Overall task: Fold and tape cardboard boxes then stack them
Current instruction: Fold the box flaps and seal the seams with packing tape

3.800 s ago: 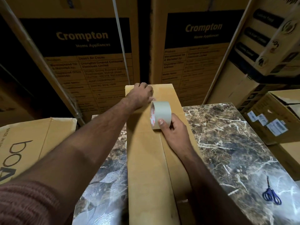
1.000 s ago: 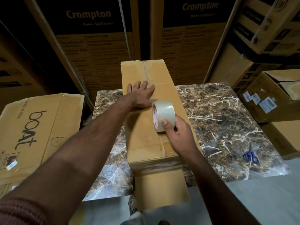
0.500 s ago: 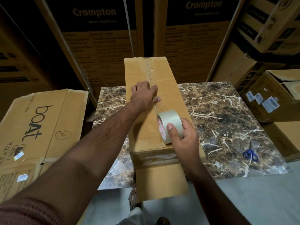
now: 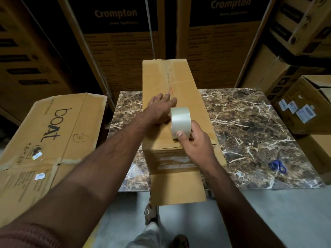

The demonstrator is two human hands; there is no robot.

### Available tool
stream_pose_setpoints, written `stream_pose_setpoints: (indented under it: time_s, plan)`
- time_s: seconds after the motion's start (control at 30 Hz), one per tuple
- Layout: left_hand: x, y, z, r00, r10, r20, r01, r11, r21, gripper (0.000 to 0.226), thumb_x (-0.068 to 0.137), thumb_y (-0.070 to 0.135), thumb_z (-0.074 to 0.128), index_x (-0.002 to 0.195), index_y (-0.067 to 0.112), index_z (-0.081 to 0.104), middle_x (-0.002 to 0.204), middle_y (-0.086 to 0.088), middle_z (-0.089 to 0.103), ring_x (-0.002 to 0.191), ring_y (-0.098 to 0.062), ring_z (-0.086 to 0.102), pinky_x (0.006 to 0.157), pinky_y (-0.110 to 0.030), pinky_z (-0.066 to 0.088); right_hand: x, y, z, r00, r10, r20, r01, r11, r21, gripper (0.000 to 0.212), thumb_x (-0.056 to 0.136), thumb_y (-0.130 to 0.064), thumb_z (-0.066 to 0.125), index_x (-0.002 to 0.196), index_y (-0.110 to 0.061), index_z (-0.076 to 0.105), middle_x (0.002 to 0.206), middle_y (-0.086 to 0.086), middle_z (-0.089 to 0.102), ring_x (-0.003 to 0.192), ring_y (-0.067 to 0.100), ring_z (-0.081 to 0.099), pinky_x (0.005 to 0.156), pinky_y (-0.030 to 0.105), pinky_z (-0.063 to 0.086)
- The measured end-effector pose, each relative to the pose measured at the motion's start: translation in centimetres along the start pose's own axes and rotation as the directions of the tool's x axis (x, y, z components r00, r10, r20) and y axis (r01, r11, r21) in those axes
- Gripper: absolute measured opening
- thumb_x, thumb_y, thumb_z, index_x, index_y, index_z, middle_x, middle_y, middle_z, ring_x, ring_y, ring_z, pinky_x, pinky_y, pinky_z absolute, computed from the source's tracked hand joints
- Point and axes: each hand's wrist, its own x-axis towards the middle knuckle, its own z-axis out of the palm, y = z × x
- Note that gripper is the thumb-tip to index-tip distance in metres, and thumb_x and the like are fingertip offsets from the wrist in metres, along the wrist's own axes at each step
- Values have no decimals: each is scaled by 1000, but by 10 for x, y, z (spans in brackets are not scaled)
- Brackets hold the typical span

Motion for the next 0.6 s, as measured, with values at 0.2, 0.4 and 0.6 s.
stream_pose_setpoints:
  time_s: [0.2, 0.4, 0.6]
  plan:
    - [-20, -2, 3, 982, -13, -186, 14, 1000, 3, 59, 97, 53, 52, 149, 31, 40, 154, -10, 35, 140, -32, 29, 119, -51, 23, -29, -9, 8, 990, -25, -142, 48, 986, 158, 30, 93, -44, 54, 110, -20, 59, 88, -4, 66, 77, 16, 65, 60, 48, 54]
    - [-21, 14, -4, 998, -20, 62, 17, 999, 45, 79, 94, 41, 64, 157, 23, 21, 164, -14, 16, 149, -35, 16, 122, -53, 14, -31, -10, -3, 999, -1, -52, 10, 985, 174, 42, 90, -49, 49, 112, -14, 59, 88, -2, 66, 77, 12, 63, 60, 35, 50]
    - [-22, 18, 1, 989, -96, 110, 95, 995, 11, 90, 96, 37, 61, 160, 27, -2, 167, -6, -11, 154, -29, -10, 122, -55, -6, -24, -11, -3, 999, 51, -4, -50, 994, 99, 43, 91, -51, 56, 120, -19, 59, 98, -6, 72, 89, 10, 68, 74, 45, 57]
